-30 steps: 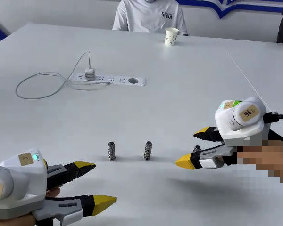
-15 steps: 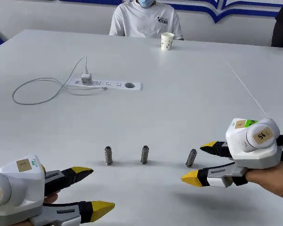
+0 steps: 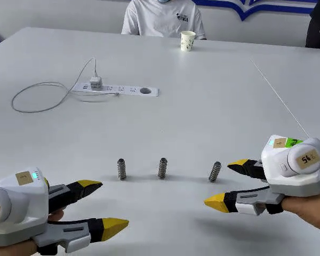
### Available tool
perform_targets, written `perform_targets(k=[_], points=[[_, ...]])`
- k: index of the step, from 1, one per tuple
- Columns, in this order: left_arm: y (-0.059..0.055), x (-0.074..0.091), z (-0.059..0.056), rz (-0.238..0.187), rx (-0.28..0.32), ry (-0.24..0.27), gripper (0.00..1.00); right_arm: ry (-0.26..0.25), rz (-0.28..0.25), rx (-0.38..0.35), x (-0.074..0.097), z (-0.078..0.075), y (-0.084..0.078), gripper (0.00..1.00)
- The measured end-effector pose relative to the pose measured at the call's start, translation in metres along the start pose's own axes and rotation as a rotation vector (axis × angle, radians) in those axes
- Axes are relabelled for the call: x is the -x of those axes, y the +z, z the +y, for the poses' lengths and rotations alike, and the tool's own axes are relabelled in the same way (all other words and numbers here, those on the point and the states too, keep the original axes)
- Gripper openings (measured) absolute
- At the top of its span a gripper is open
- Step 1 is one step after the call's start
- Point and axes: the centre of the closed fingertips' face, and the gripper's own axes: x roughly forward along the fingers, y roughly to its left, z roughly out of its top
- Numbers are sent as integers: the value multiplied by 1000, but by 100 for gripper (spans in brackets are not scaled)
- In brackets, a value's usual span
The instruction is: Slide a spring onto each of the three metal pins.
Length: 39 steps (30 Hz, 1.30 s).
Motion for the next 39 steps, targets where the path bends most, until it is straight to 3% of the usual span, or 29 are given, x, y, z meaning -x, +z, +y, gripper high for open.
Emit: perform_targets(k=[23, 39], points=[[-3, 0, 3, -13, 32, 19, 68, -3, -65, -36, 14, 13, -3, 69], [-3, -1, 3, -18, 41, 24, 69, -3, -72, -78, 15, 14, -9, 70]])
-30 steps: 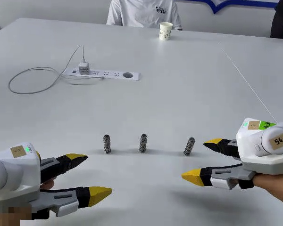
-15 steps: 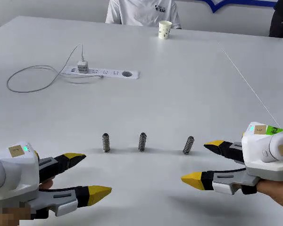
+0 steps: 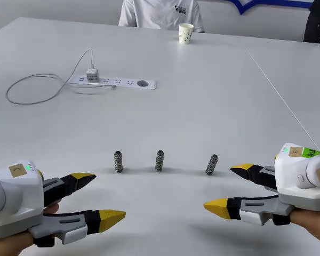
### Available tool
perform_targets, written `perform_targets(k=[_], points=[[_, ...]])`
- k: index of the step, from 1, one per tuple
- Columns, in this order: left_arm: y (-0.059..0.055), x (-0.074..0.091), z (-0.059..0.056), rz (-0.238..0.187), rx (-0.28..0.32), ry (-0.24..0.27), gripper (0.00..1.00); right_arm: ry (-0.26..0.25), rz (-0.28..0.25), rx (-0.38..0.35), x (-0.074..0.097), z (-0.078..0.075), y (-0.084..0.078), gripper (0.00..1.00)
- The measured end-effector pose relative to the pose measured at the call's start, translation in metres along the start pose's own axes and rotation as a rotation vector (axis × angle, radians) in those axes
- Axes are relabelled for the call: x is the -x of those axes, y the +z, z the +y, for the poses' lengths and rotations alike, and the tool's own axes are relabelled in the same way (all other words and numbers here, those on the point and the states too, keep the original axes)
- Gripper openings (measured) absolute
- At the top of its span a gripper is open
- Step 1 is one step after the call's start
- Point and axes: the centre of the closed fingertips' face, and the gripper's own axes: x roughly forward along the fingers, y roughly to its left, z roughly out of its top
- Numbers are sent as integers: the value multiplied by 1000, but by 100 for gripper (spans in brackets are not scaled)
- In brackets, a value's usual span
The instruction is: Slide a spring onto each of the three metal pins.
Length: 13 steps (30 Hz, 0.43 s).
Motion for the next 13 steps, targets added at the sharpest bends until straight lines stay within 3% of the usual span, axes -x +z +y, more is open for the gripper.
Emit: perform_targets(k=[13], points=[[-1, 0, 1, 1, 3, 4, 70, -3, -2, -8, 1, -1, -1, 70]])
